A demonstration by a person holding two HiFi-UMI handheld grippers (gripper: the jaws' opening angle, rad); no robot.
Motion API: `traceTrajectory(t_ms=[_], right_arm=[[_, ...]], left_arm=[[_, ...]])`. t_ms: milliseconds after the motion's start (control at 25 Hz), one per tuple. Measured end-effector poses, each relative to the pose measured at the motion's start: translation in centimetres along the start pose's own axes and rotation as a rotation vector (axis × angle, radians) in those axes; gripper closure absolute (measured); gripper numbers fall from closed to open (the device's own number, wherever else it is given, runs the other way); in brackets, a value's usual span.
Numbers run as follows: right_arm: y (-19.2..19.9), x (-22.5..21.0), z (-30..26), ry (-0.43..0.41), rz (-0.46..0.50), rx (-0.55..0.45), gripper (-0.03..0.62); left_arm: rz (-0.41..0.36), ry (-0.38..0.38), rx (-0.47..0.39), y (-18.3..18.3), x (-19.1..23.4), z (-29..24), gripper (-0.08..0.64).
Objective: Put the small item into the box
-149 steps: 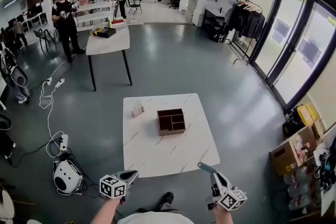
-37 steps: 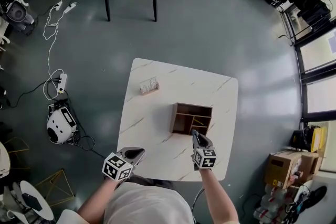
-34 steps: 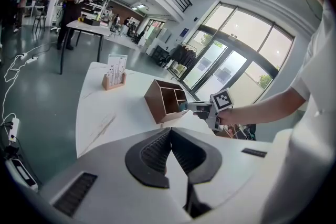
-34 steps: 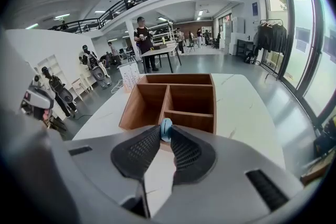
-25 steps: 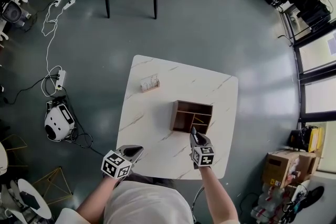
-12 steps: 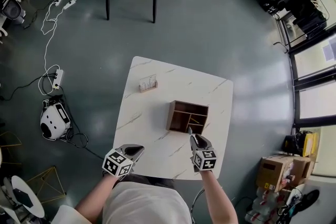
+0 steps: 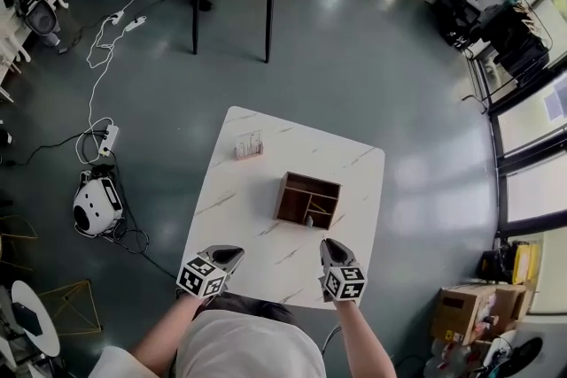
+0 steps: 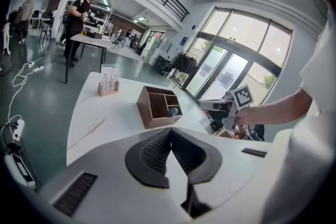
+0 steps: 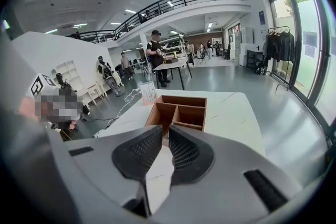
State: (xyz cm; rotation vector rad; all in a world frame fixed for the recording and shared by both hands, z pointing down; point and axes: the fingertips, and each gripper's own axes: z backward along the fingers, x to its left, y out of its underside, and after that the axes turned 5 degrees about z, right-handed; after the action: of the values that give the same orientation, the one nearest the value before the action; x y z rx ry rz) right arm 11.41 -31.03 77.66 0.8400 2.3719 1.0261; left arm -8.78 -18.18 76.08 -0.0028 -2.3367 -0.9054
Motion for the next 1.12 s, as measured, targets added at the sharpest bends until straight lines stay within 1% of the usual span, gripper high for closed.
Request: traceTrajectory(t_ms=[120, 320, 560, 840, 920, 1000, 1080, 1120], right_arm=[[0.5, -0.4, 2.5, -0.022, 0.021, -0.018, 0.544], [1.0, -1.6, 7.0, -0.047, 0.021, -0.076, 0.552], [3.1, -2.8, 12.7, -0.102, 0.027, -0.121, 0.56], [5.5, -3.0, 19.2, -0.174, 0.036, -0.167, 0.563], [6.1, -2.9, 20.7, -0.193, 0.042, -0.177, 0.563], [6.6, -2.9, 21.9, -0.207, 0.049, -0.182, 0.561], [6.9, -2.8, 22.9, -0.208, 0.051, -0.19, 0.563], [7.1, -2.8, 23.3, -0.2, 0.047, -0.196, 0.563]], left_arm=[[0.016, -0.03, -0.036, 0.8, -2.1, 0.1, 0.546], [0.053, -0.069, -0.081, 2.8, -5.3, 0.5, 0.546], [0.056, -0.109, -0.121, 5.3, -9.6, 0.5, 0.546], [0.063, -0.14, -0.19, 8.1, -14.8, 1.4, 0.546], [0.055, -0.158, -0.233, 8.5, -16.0, 2.0, 0.546], [0.034, -0.183, -0.301, 8.4, -17.1, 3.1, 0.546], [0.022, -0.204, -0.357, 8.3, -18.0, 4.5, 0.546], [0.019, -0.212, -0.371, 8.4, -18.3, 5.1, 0.546]])
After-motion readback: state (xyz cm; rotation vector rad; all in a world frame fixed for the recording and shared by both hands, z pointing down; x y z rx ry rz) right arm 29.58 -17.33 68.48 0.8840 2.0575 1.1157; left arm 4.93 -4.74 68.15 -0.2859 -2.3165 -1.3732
